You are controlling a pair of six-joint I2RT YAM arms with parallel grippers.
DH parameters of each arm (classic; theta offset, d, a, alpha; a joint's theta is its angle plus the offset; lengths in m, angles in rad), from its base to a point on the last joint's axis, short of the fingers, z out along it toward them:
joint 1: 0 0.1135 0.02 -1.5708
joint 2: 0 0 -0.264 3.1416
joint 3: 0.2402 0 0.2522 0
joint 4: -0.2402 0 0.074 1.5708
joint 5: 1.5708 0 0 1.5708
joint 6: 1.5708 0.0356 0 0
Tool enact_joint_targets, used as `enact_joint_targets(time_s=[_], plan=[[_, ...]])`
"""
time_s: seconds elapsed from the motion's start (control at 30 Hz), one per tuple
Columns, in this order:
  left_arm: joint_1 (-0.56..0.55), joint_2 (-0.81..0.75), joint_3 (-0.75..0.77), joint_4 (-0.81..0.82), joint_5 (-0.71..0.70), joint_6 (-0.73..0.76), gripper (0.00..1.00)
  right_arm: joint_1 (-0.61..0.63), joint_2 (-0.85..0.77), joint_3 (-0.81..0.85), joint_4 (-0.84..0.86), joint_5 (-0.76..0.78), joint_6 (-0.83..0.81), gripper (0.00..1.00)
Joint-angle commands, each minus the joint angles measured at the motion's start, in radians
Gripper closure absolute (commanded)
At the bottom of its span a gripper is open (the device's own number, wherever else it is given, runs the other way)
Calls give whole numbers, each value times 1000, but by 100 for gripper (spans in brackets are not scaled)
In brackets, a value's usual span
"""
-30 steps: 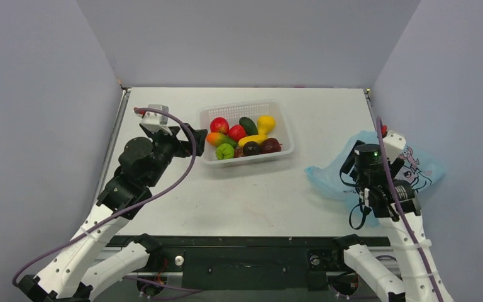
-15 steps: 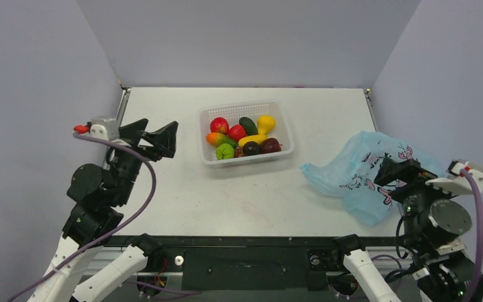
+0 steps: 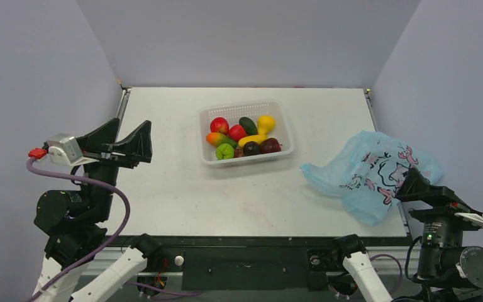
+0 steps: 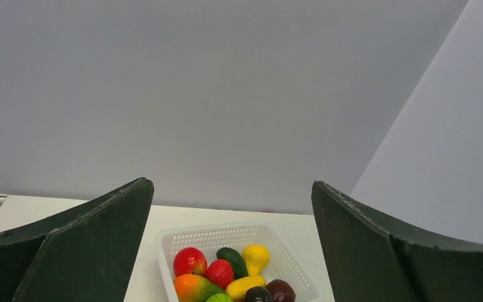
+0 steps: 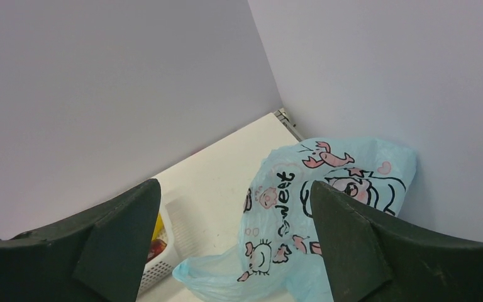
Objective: Take the fake fruits out of the plastic bag
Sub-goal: Reset both arms
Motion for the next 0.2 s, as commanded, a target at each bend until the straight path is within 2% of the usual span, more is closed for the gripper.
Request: enact_joint_targets(time_s=[0.0, 0.17], plan=[[5, -3, 27, 10, -21, 25, 3, -3, -11, 3, 42, 21, 2, 16], [5, -7, 26, 6, -26, 24, 3, -4, -12, -30, 44, 21, 10, 15]])
